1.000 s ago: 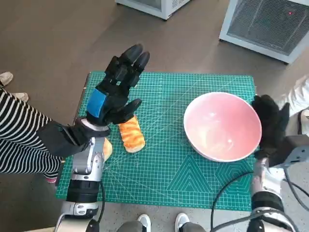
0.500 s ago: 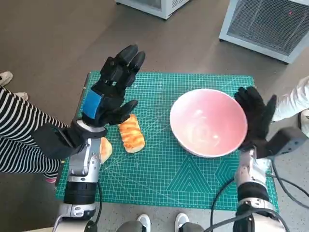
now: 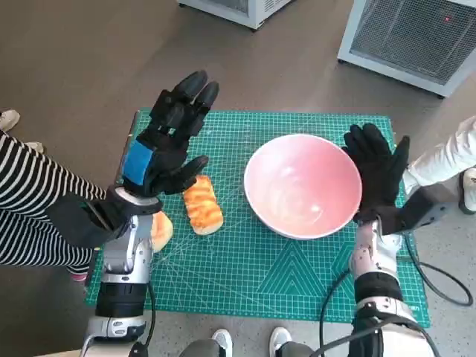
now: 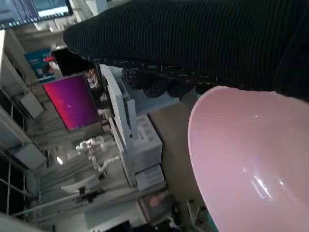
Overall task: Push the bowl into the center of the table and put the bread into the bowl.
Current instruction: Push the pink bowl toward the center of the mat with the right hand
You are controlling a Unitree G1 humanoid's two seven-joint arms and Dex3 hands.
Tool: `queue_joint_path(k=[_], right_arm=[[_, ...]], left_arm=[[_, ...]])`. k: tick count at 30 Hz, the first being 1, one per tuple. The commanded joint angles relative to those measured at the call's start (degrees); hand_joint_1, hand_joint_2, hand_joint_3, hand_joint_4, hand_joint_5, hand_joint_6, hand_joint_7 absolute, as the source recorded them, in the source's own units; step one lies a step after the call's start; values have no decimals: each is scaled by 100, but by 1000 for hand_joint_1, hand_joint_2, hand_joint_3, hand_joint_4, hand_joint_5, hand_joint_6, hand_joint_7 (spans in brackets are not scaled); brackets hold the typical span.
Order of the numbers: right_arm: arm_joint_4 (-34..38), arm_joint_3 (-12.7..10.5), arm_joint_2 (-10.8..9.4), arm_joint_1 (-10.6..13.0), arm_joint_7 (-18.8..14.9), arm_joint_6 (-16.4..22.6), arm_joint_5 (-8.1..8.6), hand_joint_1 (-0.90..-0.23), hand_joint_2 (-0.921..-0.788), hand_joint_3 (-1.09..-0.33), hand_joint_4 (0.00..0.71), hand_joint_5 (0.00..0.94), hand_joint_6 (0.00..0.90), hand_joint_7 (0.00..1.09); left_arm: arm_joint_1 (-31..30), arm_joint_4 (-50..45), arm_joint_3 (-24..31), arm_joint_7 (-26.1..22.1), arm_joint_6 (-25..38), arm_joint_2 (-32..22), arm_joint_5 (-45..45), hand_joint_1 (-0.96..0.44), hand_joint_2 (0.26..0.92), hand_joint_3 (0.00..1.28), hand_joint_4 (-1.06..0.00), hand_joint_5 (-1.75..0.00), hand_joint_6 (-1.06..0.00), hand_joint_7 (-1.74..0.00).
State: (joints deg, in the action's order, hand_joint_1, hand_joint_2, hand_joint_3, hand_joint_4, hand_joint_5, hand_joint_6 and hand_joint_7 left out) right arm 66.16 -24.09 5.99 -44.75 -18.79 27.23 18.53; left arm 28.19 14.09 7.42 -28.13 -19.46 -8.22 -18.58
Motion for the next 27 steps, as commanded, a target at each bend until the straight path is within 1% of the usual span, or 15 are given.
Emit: queue_joint_path(k=[1,4,16,21,27], right_arm=[[179,-16,-153,-66,-2,-171,72,-600,-921,-812,24,0,-1,321],[234,-40,-187,-134,9,-229,89,-611,-921,-803,21,0,-1,315],[322,-139,-267,-303,40,-394,191,-608,-921,-798,18,1,1,315],[290,-136,-239,-310,4,-427,221,-609,-921,-798,19,1,-1,309],[172,-123,-147,-248,-64,-388,218,-609,-921,-796,13,0,1,304]], left_arm=[[-75,-121,15,64,-12,-30,34,-678,921,331,-107,-80,1,-474],[-99,-142,6,93,-24,-31,42,-678,921,330,-109,-77,1,-472],[-157,-133,1,158,-74,-42,88,-677,921,327,-112,-65,1,-469],[-169,-100,-8,164,-114,-28,94,-674,921,327,-114,-61,1,-468],[-184,-81,-36,194,-154,-1,133,-672,921,327,-117,-56,1,-471]])
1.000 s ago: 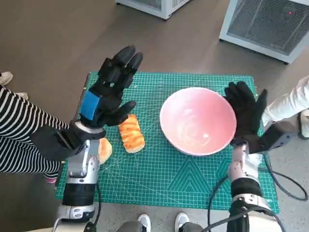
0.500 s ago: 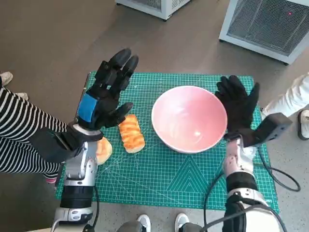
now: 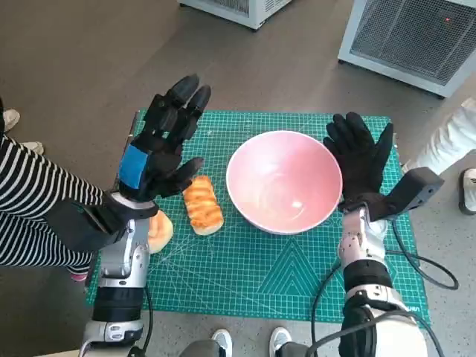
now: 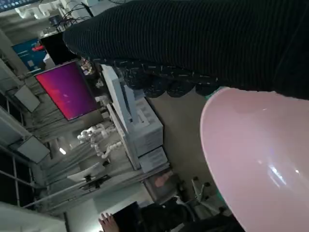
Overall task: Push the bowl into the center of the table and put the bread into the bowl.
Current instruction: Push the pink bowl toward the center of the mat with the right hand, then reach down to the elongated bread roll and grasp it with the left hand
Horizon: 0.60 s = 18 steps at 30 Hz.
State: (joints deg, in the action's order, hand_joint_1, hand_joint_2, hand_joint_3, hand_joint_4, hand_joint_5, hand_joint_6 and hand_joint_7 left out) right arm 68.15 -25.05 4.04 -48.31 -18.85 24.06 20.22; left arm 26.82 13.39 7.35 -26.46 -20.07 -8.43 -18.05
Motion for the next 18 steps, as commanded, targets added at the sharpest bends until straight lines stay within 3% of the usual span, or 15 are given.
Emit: queue_joint_path(k=[1,12,18], right_arm=[[-65,-21,70,124,-71,-55,44,-609,-921,-797,12,0,0,304],[-1021,247,323,489,-96,316,-196,-593,-921,-796,21,5,12,318],[-2501,597,367,1017,20,509,-470,-595,-921,-756,51,14,46,345]], left_arm=[[-50,-7,-32,30,-99,21,83,-672,921,327,-117,-55,1,-472],[20,3,-23,-13,-29,-22,30,-650,921,329,-120,-44,1,-486],[176,29,21,-85,54,-224,49,-643,921,328,-125,-37,1,-490]])
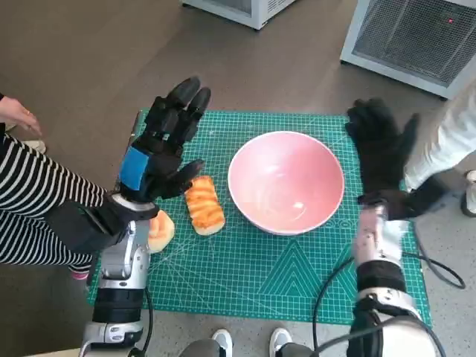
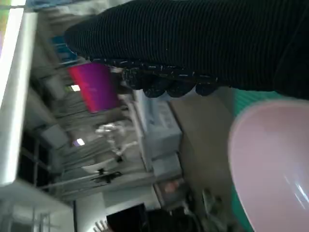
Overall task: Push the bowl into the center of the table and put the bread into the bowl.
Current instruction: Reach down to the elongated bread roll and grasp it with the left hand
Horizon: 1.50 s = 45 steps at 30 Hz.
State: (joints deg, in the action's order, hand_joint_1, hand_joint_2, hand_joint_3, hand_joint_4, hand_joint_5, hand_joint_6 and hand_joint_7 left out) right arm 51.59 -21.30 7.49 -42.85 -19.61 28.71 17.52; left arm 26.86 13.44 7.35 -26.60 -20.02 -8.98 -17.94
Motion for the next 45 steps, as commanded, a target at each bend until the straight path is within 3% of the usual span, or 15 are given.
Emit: queue_joint_path(k=[1,6,12,18,24,28,33,39,45], right_arm=[[-1104,280,24,564,103,43,-222,-602,-921,-739,58,16,55,351],[-2481,584,71,1070,-30,97,-280,-627,-921,-703,71,17,77,366],[-3430,829,181,1418,-213,140,-213,-662,-921,-679,87,19,94,386],[-3965,947,317,1649,-233,163,-273,-656,-921,-671,110,25,113,404],[-4110,964,350,1754,-146,101,-242,-647,-921,-677,116,23,107,409],[-4177,973,334,1811,-71,25,-248,-649,-921,-678,122,23,105,413],[-4214,990,319,1870,17,-51,-283,-650,-921,-676,126,21,106,418],[-4219,1019,292,1919,59,-128,-217,-652,-921,-673,129,19,105,421],[-4252,1037,268,1959,42,-211,-127,-652,-921,-673,131,17,99,420]], left_arm=[[204,38,27,-93,51,-216,53,-642,921,327,-127,-35,0,-499],[479,275,-13,-316,-129,-691,371,-643,921,321,-149,-36,0,-545],[842,670,-134,-742,-529,-1349,858,-665,921,307,-189,-44,1,-616],[1237,1085,-327,-1374,-599,-1999,1107,-689,908,234,-208,-45,1,-661],[1543,1244,-621,-1889,-417,-2552,1450,-655,816,143,-197,-29,-34,-658],[1680,1206,-829,-2195,-219,-2801,1616,-567,738,89,-197,-15,-119,-564],[1770,1168,-1096,-2438,-242,-2964,1879,-303,670,47,-269,-14,-297,-400],[1892,1391,-1467,-2578,-784,-3031,2327,-65,656,22,-375,-8,-504,-203],[2019,1748,-1814,-2612,-1290,-3060,2765,39,663,13,-428,-7,-592,-99]])
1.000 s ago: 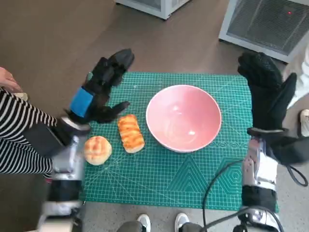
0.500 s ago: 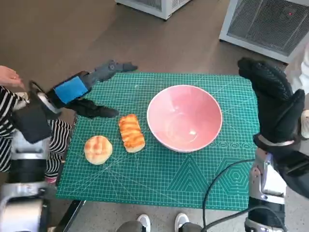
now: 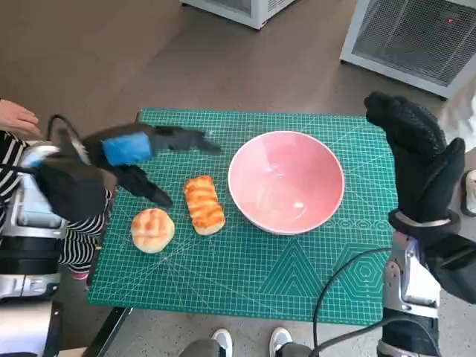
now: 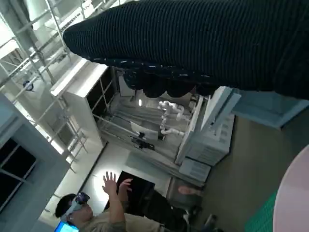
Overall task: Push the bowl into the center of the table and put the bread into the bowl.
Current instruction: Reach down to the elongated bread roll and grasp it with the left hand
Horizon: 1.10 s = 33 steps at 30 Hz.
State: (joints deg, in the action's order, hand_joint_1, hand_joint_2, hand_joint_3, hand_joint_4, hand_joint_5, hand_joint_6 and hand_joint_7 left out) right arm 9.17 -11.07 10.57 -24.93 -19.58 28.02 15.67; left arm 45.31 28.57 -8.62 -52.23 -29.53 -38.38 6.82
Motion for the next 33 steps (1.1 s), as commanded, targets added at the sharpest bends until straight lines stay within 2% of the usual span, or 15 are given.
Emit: queue_joint_path(k=[1,10,18,33], right_arm=[[-17,13,-41,171,39,-158,70,-652,-921,-673,131,17,99,420],[-61,10,-52,182,30,-215,124,-652,-921,-674,129,12,90,418],[4,-6,-60,191,18,-184,126,-652,-921,-675,129,9,89,419],[97,-22,-65,236,-35,-122,143,-654,-921,-675,131,7,89,421]], left_arm=[[198,295,-288,-28,-450,-126,397,44,663,12,-431,-7,-596,-94],[424,943,-698,256,-1143,-58,1077,-15,682,14,-459,-6,-621,-49],[552,1391,-955,566,-1236,95,1472,-27,708,22,-444,0,-611,-23],[778,2100,-1536,1728,-1293,486,2514,-4,751,31,-435,-1,-602,-7]])
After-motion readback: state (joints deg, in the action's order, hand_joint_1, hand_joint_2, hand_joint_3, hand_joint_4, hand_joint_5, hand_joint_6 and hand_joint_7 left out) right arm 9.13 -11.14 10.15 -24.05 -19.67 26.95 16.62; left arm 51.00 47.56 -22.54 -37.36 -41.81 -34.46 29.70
